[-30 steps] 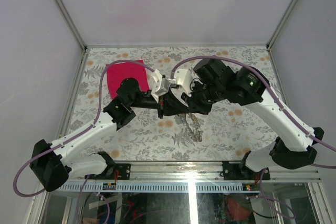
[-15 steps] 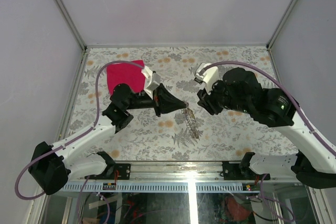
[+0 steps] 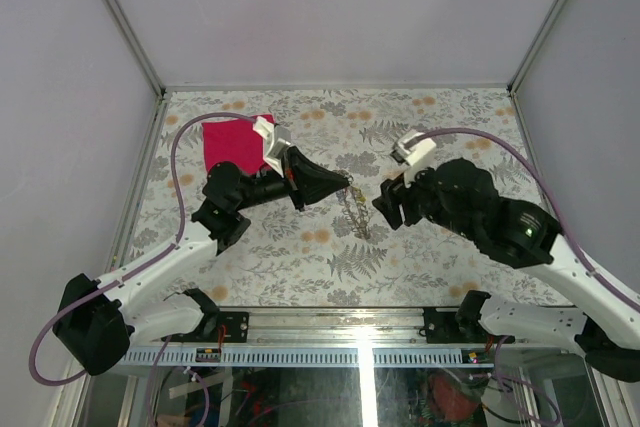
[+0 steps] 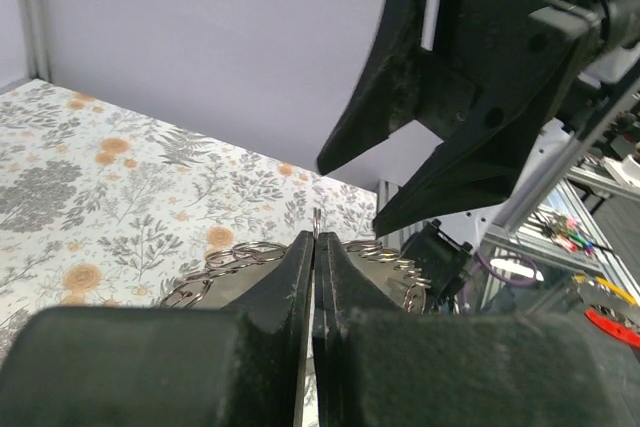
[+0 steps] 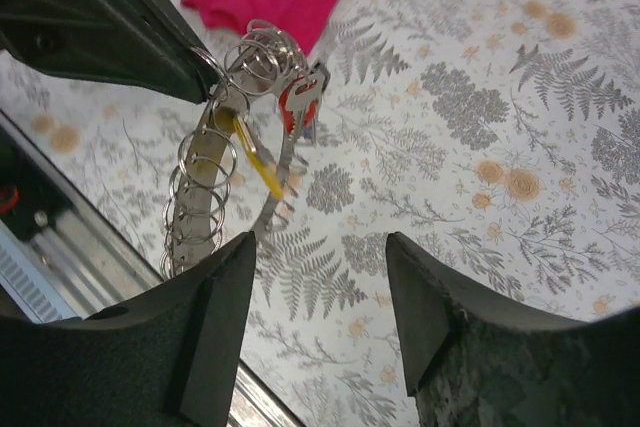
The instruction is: Put the keys on the keyring
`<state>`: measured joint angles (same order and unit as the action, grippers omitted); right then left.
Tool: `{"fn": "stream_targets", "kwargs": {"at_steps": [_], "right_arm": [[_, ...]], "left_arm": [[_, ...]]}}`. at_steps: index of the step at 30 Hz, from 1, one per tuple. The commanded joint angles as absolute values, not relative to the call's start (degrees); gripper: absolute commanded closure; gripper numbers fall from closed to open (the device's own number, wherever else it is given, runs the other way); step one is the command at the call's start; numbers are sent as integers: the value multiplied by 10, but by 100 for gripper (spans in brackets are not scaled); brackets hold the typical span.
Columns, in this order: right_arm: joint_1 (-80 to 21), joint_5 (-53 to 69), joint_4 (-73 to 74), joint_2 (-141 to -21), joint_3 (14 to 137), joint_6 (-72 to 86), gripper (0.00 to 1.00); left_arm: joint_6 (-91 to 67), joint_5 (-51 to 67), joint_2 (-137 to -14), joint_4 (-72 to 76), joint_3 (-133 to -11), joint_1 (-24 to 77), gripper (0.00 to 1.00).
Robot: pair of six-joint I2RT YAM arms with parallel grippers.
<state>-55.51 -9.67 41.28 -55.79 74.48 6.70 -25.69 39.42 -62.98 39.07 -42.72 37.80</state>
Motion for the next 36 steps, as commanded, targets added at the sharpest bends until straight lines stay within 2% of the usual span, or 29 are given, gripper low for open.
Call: {"fn": "stream_targets", "kwargs": {"at_steps": [1, 8, 14, 21, 27, 36], "right_arm": [[-559, -168, 247, -476, 677, 163, 36], [-558, -126, 155, -458, 621, 224, 28], [-558, -97, 129, -494, 611, 223, 28], [-559, -90, 139, -531, 621, 202, 42], [-559, -81, 145, -549, 635, 193, 59], [-558, -85, 142, -575, 635, 183, 65]], "left_arm": [[-266, 317, -615, 429, -424, 374, 100], [-269, 271, -628, 406, -430, 374, 100], [-288, 261, -637, 437, -425, 374, 100], [-319, 244, -634, 520, -394, 374, 100], [-350, 214, -638, 589, -371, 374, 100], [-359, 206, -639, 601, -368, 374, 100]]}}
